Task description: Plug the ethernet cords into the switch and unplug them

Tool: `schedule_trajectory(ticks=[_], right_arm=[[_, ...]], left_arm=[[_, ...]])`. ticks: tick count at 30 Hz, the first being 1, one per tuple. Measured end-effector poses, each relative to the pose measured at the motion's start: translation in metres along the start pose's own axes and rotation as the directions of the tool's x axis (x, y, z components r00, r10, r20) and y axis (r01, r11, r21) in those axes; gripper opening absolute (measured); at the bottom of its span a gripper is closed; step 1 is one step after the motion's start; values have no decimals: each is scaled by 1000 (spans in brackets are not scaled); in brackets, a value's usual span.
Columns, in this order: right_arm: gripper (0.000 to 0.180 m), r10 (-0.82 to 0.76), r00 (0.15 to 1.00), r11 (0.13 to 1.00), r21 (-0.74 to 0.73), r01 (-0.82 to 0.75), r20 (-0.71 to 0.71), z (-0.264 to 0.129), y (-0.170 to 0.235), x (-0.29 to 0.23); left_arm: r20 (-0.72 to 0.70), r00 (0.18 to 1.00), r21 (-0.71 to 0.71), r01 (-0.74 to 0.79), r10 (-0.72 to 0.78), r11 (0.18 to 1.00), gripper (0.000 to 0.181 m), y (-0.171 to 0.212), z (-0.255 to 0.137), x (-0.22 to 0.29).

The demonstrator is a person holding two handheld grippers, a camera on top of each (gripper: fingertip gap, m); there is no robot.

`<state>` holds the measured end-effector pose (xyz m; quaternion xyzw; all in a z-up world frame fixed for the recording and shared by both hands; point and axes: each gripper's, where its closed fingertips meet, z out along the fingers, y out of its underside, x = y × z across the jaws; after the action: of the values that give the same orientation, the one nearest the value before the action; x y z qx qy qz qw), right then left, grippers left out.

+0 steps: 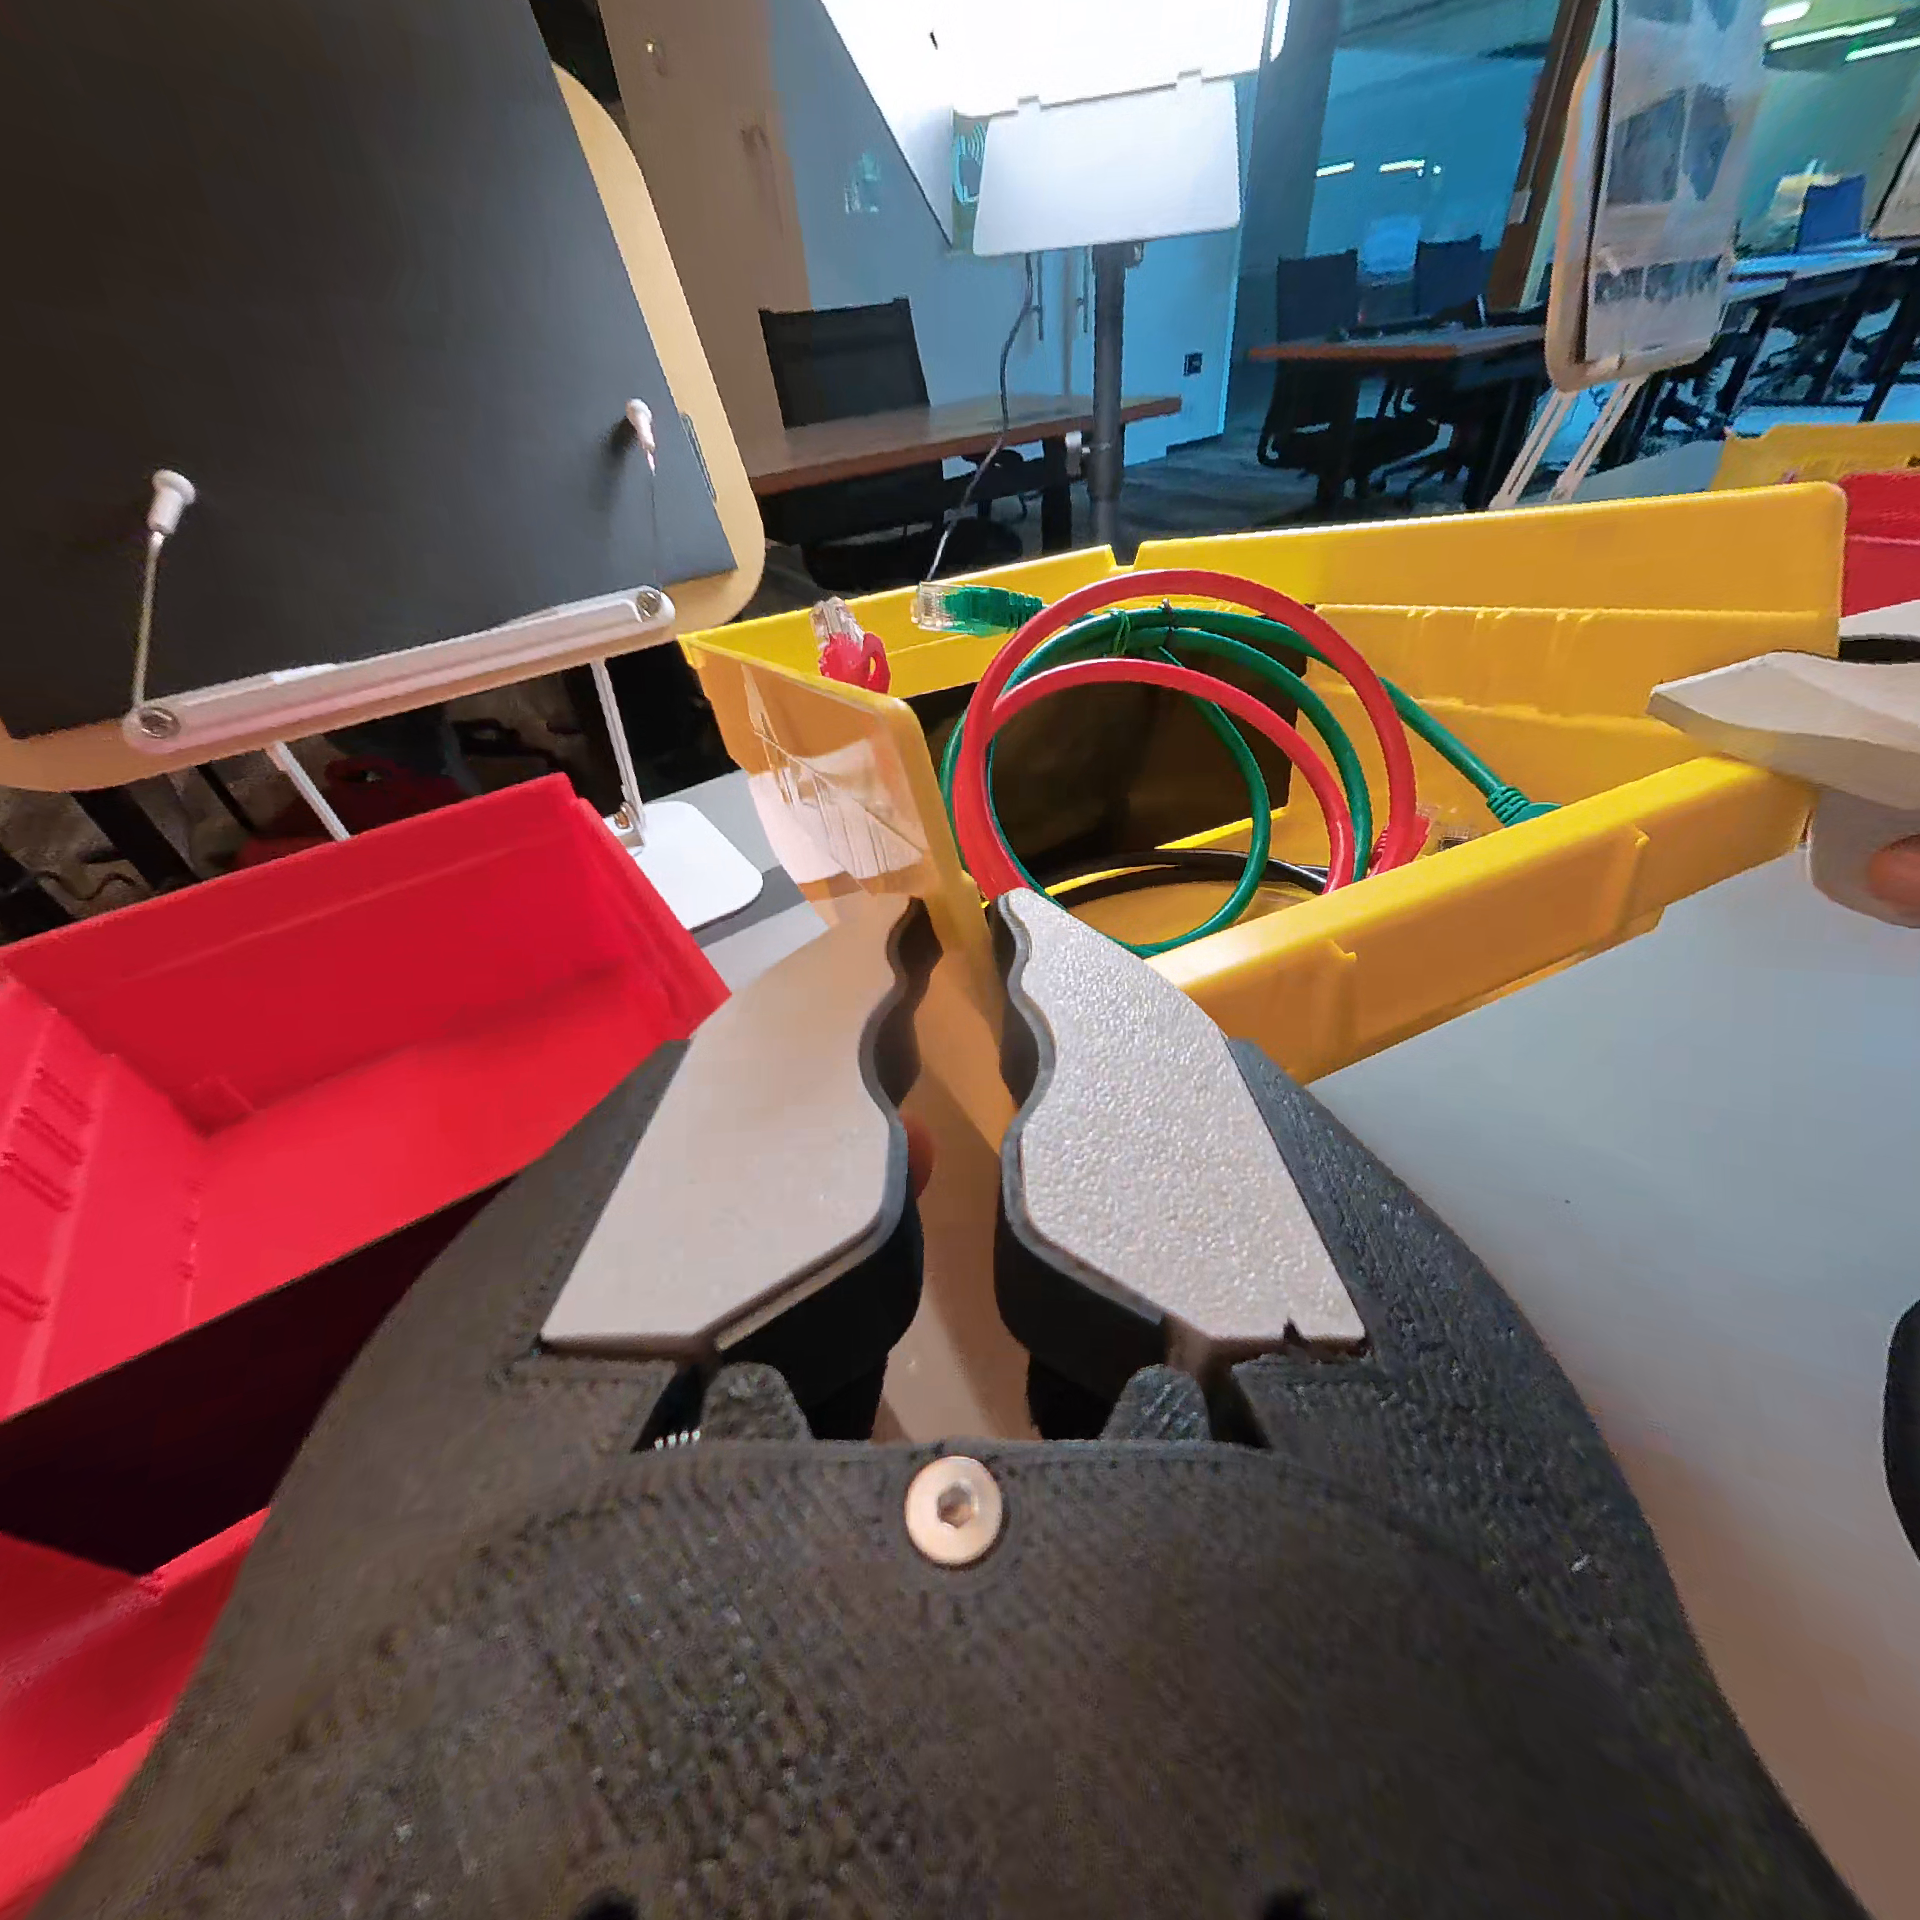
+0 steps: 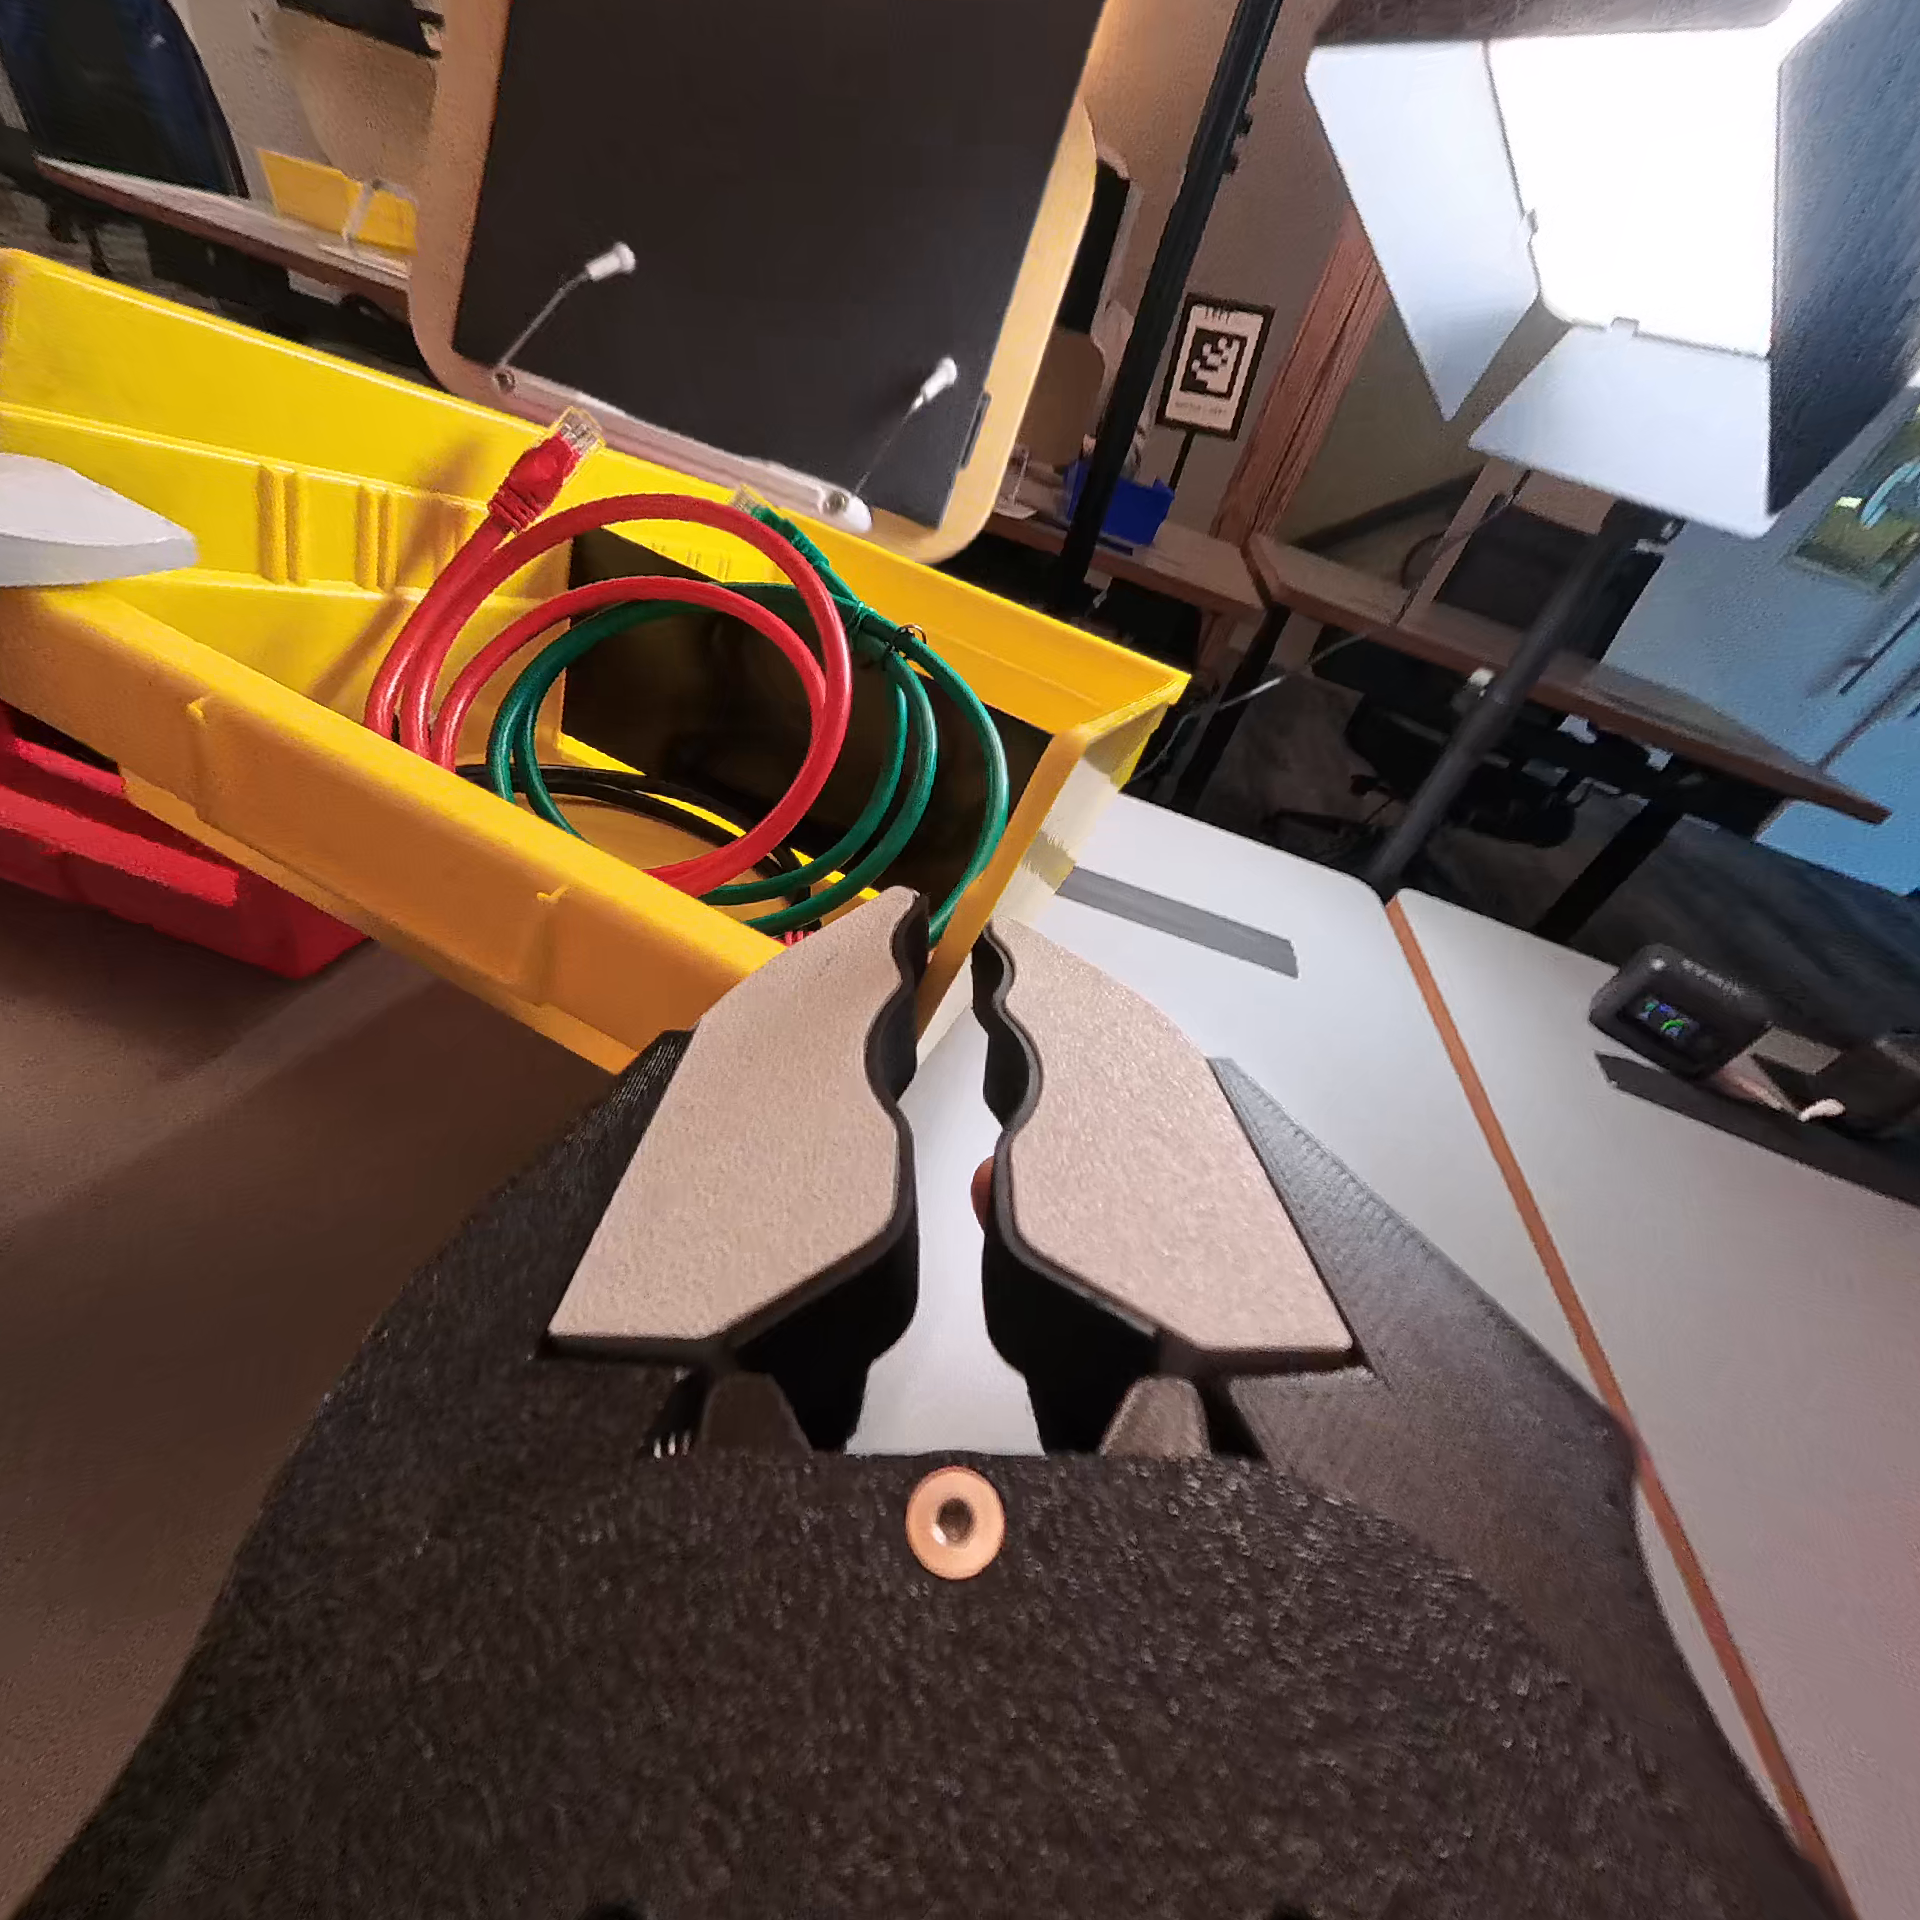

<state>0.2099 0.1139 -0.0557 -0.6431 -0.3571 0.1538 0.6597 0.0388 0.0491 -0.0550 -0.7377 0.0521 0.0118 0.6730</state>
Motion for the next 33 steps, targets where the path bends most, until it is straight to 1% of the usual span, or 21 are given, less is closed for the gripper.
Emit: schedule_trajectory(ticks=[5, 9, 13, 19, 25, 33], right_arm=[[7, -34, 999, 997, 73, 34, -3, -4, -32, -10], [8, -61, 998, 987, 150, 59, 10, -5, -68, -26], [8, -86, 995, 969, 235, 71, 53, 0, -108, -56], [9, -107, 982, 940, 338, 49, 155, 14, -161, -121], [10, -108, 956, 921, 389, -6, 271, 24, -191, -187], [11, -92, 899, 914, 395, -94, 428, 40, -202, -279]], left_arm=[[28, 1000, 66, 2, -4, 998, 11, -23, -16, -13], [66, 998, 133, -11, 2, 991, 10, -49, -39, -32], [131, 991, 189, -31, 6, 982, 10, -72, -73, -62], [252, 967, 255, -47, -19, 966, 10, -95, -135, -119], [372, 928, 264, -88, -17, 960, 9, -97, -194, -165], [503, 864, 219, -104, -21, 970, 8, -68, -262, -224]])
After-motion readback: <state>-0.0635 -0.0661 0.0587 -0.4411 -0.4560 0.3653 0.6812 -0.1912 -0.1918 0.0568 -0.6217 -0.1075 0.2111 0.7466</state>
